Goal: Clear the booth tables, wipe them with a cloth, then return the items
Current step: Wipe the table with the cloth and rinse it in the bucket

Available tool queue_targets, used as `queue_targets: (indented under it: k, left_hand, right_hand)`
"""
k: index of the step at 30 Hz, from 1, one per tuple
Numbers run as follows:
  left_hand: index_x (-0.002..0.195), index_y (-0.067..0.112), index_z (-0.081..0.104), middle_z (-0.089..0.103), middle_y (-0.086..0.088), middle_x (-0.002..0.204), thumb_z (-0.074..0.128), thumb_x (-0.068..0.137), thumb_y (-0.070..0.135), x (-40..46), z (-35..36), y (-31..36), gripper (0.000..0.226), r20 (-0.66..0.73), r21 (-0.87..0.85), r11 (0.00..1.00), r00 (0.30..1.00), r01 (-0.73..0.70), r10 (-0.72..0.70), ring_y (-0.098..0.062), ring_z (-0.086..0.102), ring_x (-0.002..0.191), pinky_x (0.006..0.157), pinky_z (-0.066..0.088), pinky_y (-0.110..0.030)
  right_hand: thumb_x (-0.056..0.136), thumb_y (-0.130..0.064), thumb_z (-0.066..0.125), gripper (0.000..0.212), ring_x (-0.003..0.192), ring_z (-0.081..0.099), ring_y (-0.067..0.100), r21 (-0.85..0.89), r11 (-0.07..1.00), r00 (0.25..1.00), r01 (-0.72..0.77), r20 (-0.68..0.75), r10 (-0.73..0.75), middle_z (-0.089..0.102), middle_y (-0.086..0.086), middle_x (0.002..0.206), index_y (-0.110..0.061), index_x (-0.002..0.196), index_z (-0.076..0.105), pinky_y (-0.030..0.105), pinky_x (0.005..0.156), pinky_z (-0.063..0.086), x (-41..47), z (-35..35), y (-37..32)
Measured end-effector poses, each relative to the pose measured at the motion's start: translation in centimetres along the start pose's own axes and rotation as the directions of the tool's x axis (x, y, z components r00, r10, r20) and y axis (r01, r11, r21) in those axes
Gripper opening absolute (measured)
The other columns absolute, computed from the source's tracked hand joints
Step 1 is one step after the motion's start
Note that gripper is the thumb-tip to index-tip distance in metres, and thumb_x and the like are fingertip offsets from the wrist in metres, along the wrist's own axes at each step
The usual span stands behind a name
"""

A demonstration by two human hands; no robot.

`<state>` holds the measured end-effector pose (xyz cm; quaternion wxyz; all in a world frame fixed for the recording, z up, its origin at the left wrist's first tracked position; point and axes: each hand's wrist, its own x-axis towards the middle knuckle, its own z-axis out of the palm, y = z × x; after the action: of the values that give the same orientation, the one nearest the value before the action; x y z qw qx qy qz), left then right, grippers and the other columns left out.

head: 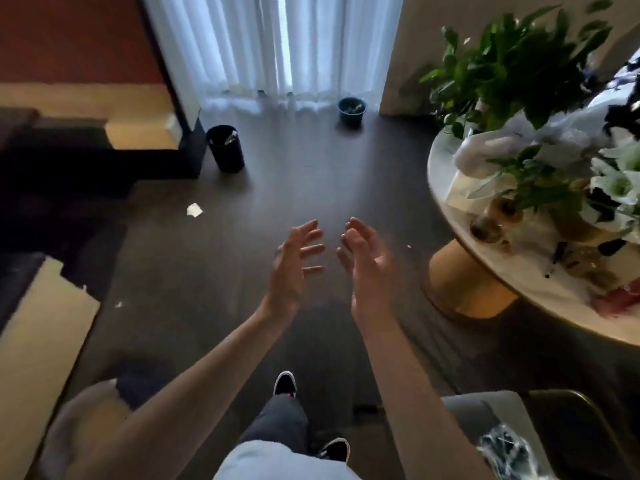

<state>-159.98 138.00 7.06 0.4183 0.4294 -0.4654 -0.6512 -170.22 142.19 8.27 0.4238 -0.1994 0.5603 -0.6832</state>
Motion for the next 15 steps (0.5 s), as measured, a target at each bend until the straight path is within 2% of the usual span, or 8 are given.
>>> queue_targets:
  k: [6, 10, 13, 15]
  left_hand:
    - [0.125, 0.023, 0.062, 0.069, -0.001, 0.122, 0.024, 0.107, 0.048, -7.5, -12.3, 1.6, 0.049, -0.308, 0.027, 0.997, 0.948, -0.075, 0.08, -0.017, 0.068, 0.105, 0.075, 0.057, -0.033]
    - [0.123, 0.022, 0.062, 0.068, -0.006, 0.123, 0.016, 0.111, 0.038, -13.0, -21.0, 2.6, 0.05, -0.493, 0.009, 0.998, 0.869, -0.055, 0.053, -0.022, 0.067, 0.106, 0.079, 0.057, -0.037]
    - [0.119, 0.021, 0.063, 0.068, -0.007, 0.121, 0.018, 0.111, 0.035, -17.9, -27.2, 3.3, 0.049, -0.601, -0.033, 0.999, 0.799, -0.037, 0.01, -0.025, 0.065, 0.106, 0.08, 0.056, -0.039]
    - [0.12, 0.02, 0.064, 0.069, -0.003, 0.118, 0.019, 0.111, 0.034, -21.9, -31.4, 3.5, 0.048, -0.652, -0.045, 0.998, 0.758, -0.035, -0.002, -0.022, 0.066, 0.105, 0.077, 0.057, -0.033]
  right_hand:
    - [0.099, -0.014, 0.06, 0.017, 0.091, 0.067, 0.006, -0.108, 0.994, 0.959, -0.016, 0.279, 0.046, 0.07, -0.014, 0.097, -0.024, 0.112, 0.066, 0.027, 0.088, 0.053, -7.6, 9.2, 3.9]
    - [0.098, -0.018, 0.062, 0.023, 0.11, 0.067, 0.015, -0.194, 0.981, 0.894, -0.016, 0.436, 0.1, 0.07, -0.004, 0.113, -0.021, 0.121, 0.065, 0.033, 0.098, 0.053, -13.8, 15.5, 7.1]
    - [0.099, -0.022, 0.062, 0.031, 0.11, 0.067, 0.012, -0.241, 0.97, 0.827, -0.027, 0.539, 0.157, 0.07, -0.002, 0.116, -0.016, 0.129, 0.064, 0.031, 0.097, 0.053, -19.5, 20.0, 9.8]
    - [0.1, -0.021, 0.06, 0.031, 0.112, 0.065, 0.01, -0.266, 0.962, 0.778, -0.066, 0.59, 0.217, 0.068, -0.004, 0.118, -0.016, 0.13, 0.062, 0.029, 0.099, 0.053, -23.9, 23.1, 11.6]
